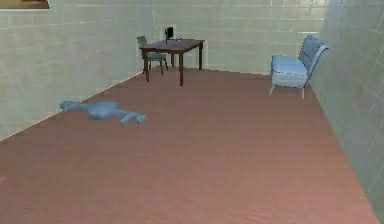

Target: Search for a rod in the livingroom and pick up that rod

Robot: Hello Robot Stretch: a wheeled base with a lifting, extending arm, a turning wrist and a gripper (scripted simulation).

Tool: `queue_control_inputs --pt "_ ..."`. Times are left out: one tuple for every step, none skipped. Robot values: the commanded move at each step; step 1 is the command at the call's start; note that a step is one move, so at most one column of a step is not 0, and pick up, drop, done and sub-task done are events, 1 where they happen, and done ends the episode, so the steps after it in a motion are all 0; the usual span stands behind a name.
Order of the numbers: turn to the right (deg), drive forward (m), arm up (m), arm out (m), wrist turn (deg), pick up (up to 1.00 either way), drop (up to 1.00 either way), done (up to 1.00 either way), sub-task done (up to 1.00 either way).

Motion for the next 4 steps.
queue_control_inputs --pt "0.0 1.00 0.00 0.00 0.0 0.00 0.00 0.00 0.00" --pt "0.0 1.00 0.00 0.00 0.0 0.00 0.00 0.00 0.00" --pt "0.0 1.00 0.00 0.00 0.0 0.00 0.00 0.00 0.00" --pt "-9.0 0.00 0.00 0.00 0.0 0.00 0.00 0.00 0.00"
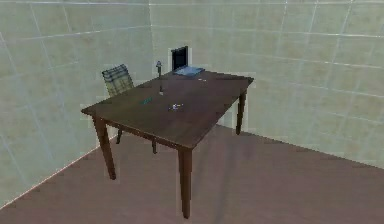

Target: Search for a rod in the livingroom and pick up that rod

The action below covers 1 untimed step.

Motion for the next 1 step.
queue_control_inputs --pt "0.0 0.05 0.00 0.00 0.0 0.00 0.00 0.00 0.00"
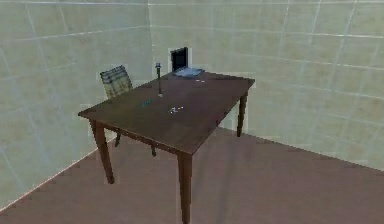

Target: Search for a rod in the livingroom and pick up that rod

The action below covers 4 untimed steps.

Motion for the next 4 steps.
queue_control_inputs --pt "-36.0 0.00 0.00 0.00 0.0 0.00 0.00 0.00 0.00" --pt "0.0 0.55 0.00 0.00 0.0 0.00 0.00 0.00 0.00" --pt "-45.0 0.00 0.00 0.00 0.0 0.00 0.00 0.00 0.00" --pt "-6.0 0.00 0.00 0.00 0.0 0.00 0.00 0.00 0.00"
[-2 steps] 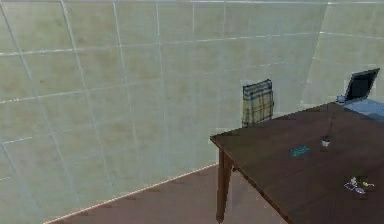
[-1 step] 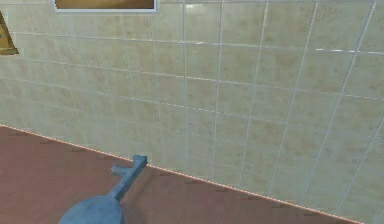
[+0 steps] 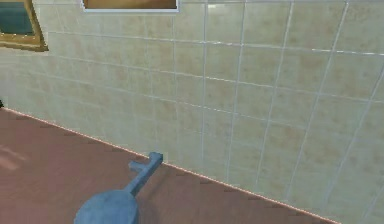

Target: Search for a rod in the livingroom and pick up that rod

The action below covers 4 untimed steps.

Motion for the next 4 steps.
queue_control_inputs --pt "45.0 0.00 0.00 0.00 0.0 0.00 0.00 0.00 0.00" --pt "3.0 0.00 0.00 0.00 0.0 0.00 0.00 0.00 0.00" --pt "0.0 0.75 0.00 0.00 0.0 0.00 0.00 0.00 0.00" --pt "-12.0 0.00 0.00 0.00 0.0 0.00 0.00 0.00 0.00"
